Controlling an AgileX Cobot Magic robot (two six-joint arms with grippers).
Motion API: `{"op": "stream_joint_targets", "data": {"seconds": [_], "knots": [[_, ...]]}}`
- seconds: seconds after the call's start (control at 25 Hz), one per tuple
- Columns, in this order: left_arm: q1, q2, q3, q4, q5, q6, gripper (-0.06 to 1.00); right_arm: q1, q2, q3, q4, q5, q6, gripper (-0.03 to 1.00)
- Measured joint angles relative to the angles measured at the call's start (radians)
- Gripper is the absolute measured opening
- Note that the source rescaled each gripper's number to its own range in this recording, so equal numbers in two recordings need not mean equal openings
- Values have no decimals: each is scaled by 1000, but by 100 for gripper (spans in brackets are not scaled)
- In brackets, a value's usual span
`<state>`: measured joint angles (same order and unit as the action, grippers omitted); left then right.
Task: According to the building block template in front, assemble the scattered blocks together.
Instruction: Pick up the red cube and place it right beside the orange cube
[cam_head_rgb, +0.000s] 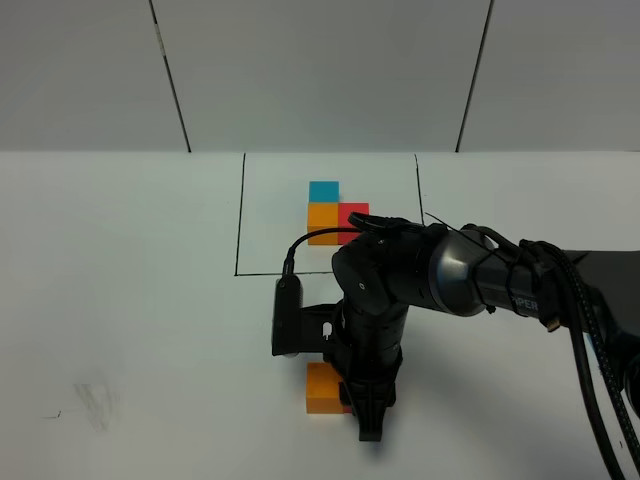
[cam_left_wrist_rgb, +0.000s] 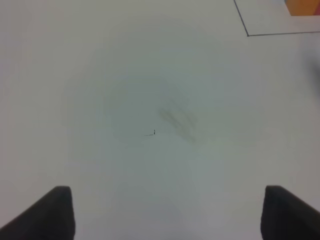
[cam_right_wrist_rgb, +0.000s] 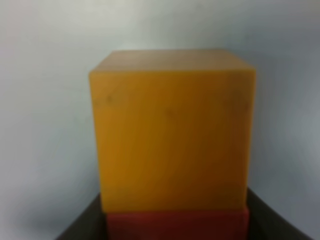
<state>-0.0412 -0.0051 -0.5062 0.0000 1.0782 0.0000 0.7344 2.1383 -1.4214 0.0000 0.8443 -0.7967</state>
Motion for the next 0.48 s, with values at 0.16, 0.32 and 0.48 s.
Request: {"op": "stream_joint_targets", "data": {"seconds": [0.16,0.32,0.48], "knots": [[0,0,0,0,0,0,66,0,1,0,10,-3,0,0],[0,0,0,0,0,0,66,0,2,0,17,-5,0,0],[0,0,0,0,0,0,66,0,2,0,17,-5,0,0]]}}
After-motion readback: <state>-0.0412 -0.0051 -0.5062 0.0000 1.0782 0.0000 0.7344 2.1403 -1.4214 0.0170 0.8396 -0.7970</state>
